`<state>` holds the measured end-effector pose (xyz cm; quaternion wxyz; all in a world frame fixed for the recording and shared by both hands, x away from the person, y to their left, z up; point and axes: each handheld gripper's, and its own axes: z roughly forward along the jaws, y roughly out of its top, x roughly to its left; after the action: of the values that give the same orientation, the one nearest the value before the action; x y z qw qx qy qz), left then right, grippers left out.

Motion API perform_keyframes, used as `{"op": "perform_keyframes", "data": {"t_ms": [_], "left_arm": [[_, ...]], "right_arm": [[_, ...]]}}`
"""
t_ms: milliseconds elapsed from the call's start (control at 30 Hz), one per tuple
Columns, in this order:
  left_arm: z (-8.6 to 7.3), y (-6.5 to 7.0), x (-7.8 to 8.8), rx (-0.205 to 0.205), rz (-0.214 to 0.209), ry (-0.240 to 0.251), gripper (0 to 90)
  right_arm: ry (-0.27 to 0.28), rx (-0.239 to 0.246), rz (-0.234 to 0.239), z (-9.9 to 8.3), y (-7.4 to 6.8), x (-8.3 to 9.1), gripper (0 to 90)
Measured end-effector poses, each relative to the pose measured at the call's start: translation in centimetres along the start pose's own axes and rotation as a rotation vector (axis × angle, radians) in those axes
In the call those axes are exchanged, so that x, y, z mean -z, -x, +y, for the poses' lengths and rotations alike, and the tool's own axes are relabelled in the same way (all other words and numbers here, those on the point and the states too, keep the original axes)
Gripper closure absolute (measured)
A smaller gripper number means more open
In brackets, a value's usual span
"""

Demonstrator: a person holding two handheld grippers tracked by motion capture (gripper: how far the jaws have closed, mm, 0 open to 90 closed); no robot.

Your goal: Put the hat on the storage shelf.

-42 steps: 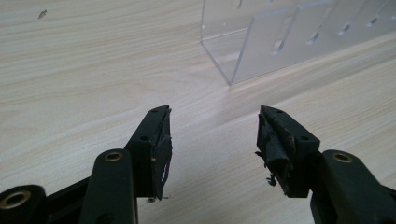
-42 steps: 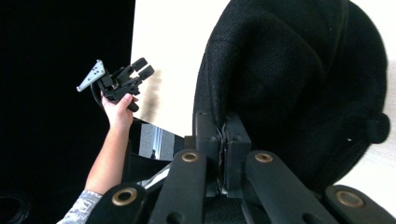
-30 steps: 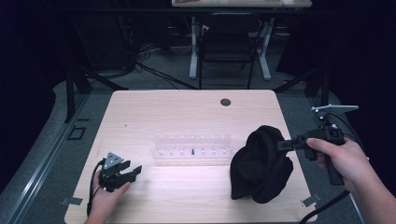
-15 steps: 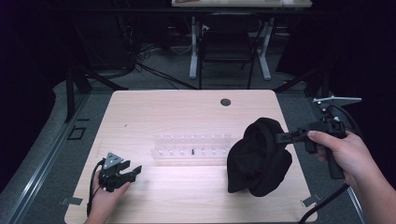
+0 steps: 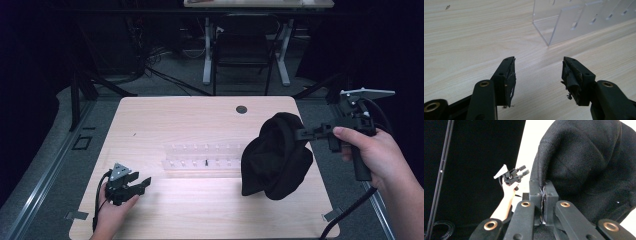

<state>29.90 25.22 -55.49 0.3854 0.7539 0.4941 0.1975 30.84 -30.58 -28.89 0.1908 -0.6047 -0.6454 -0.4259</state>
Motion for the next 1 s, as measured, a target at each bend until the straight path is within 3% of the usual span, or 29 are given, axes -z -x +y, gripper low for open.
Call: {"op": "perform_keyframes", "data": {"t_ms": [1000], "left_arm": [[0.0,-0.2,0.0,0.006,-0.003,0.006,44.7]], "right_arm": [[0.044,0.031,0.001,3.8,-2.4,-0.7,88.3]]}}
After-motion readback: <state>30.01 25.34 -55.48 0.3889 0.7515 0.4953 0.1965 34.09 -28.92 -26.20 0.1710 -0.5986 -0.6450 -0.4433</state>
